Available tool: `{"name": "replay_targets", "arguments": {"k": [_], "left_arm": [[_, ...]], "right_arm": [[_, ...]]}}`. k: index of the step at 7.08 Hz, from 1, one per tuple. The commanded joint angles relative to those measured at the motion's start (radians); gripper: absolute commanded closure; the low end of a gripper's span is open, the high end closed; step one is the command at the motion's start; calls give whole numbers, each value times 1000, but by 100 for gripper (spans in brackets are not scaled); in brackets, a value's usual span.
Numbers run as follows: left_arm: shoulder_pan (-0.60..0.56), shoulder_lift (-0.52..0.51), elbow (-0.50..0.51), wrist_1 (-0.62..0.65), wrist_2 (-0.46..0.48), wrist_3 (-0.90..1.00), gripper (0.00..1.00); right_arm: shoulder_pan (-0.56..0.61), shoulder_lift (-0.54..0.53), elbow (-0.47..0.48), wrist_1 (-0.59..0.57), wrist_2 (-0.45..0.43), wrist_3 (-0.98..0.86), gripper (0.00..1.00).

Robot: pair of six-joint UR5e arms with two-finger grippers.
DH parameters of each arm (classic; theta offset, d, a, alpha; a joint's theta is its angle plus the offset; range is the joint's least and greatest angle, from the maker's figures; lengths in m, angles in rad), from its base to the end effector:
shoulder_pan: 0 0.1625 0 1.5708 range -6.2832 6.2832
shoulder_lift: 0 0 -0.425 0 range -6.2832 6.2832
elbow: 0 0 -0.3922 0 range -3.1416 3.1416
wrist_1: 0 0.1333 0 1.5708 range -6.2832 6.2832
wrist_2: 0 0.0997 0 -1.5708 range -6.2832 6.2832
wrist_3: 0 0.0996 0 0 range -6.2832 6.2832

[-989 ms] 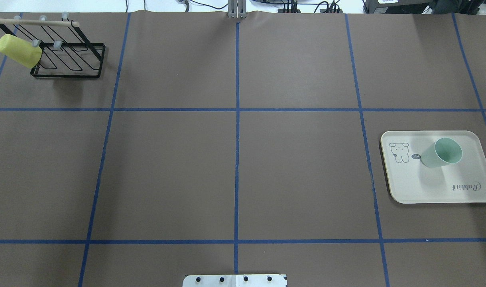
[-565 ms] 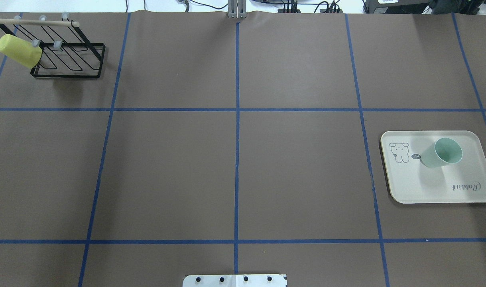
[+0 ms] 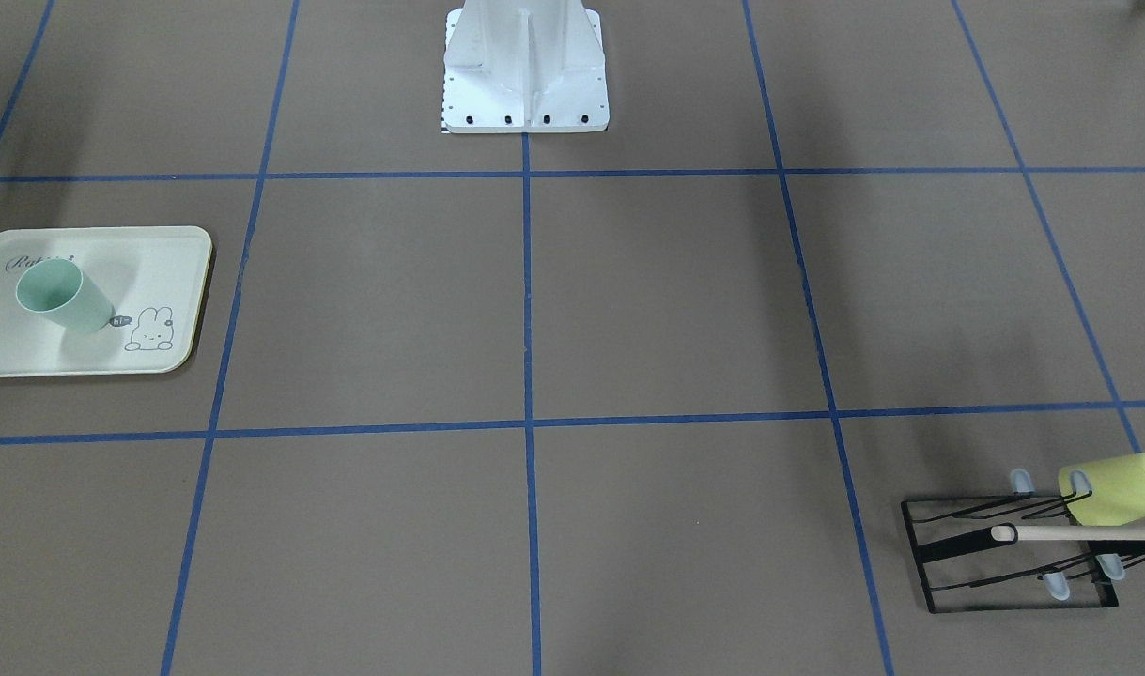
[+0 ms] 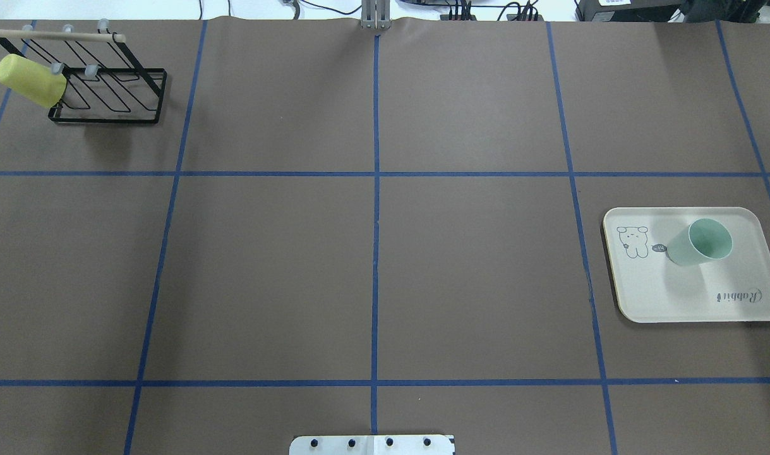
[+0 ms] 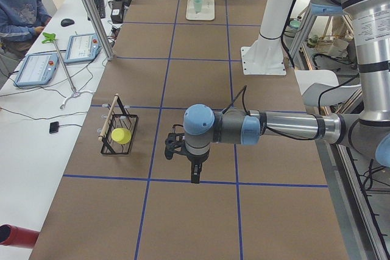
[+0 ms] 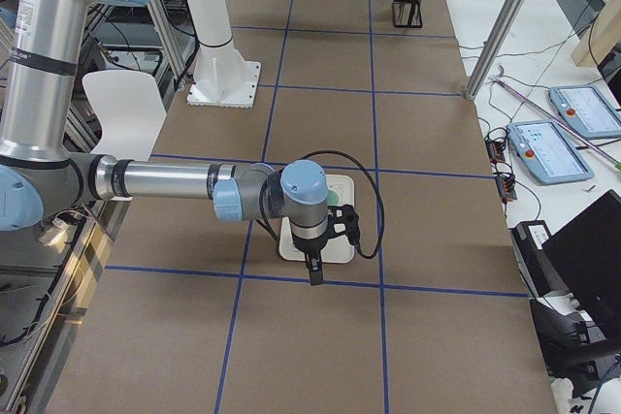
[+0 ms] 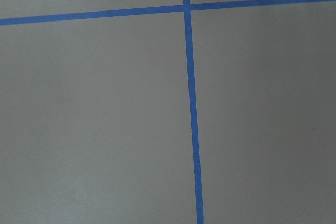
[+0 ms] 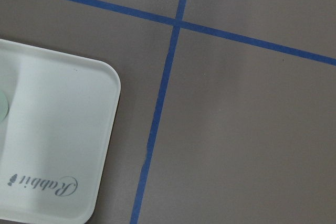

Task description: Left arm grabs green cup and hands to right arm on tray

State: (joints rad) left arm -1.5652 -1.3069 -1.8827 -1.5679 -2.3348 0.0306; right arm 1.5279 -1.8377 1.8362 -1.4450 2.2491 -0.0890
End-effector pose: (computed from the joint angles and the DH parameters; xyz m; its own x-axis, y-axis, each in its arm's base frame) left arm -0.0622 -0.3841 0.6213 0.7214 0.0658 -0.6894 -0.0277 0.9974 0.0662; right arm 0.0541 -0.3913 0.6376 0.7677 -0.1988 0.6091 0.1112 0.9776 0.1788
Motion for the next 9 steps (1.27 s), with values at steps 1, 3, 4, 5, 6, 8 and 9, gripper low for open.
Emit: {"name": "replay_targets", "arguments": {"k": [1, 3, 4, 5, 6, 8, 9], "left_arm": [[1, 0, 1, 0, 0, 0, 0], [1, 0, 8, -1, 0, 0, 0], [1, 0, 8, 0, 0, 0, 0], [2, 0, 13, -1, 0, 0, 0], [2, 0, 14, -1, 2, 0, 0], [2, 0, 14, -1, 2, 0, 0], [2, 0, 14, 0, 2, 0, 0]], "right_arm": [[0, 0, 0, 0, 1, 0, 0], [0, 2, 0, 0, 1, 2, 0], [0, 2, 0, 0, 1, 2, 0], [0, 2, 0, 0, 1, 2, 0], [0, 2, 0, 0, 1, 2, 0], [0, 2, 0, 0, 1, 2, 0], [0, 3, 0, 0, 1, 2, 0]]}}
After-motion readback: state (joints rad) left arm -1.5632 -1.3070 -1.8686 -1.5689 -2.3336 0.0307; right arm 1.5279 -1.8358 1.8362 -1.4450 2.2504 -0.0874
